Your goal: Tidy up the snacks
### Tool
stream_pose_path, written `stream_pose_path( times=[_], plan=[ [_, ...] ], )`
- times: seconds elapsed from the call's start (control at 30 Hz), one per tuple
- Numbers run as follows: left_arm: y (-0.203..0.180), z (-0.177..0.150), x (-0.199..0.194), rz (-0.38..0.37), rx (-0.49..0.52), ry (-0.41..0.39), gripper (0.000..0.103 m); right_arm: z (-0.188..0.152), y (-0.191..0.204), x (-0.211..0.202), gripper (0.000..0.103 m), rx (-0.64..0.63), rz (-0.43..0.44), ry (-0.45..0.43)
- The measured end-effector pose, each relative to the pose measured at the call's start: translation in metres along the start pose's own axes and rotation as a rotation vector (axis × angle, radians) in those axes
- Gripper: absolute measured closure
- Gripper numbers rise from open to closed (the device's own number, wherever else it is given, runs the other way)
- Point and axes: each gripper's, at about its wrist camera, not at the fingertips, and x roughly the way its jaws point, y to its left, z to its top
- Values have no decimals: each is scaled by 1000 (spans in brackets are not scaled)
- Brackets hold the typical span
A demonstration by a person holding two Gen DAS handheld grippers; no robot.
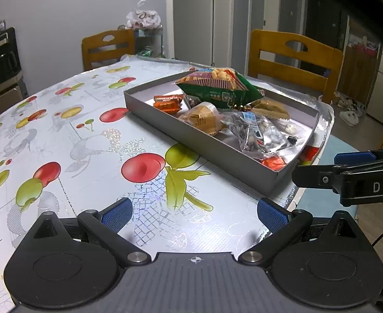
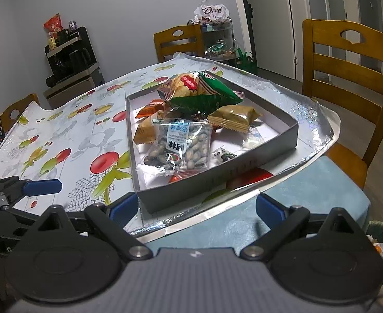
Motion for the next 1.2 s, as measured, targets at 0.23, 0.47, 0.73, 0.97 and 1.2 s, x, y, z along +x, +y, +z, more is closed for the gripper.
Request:
stream_pose_path(
  times=[0.23,0.47,0.73,0.97,1.2],
  plan=[
    [-1,0,1,-3,6,4,0,0,0,2,5,2,0,3],
    [-2,-1,3,-6,6,8,0,1,0,6,5,0,1,11],
    [-1,0,4,-7,5,11,0,2,1,8,5,-3,4,14],
    [1,1,4,0,4,9,0,2,1,10,5,0,5,18],
    [-4,0,2,-34,47,-21,0,2,0,10,5,3,6,18]
  ],
)
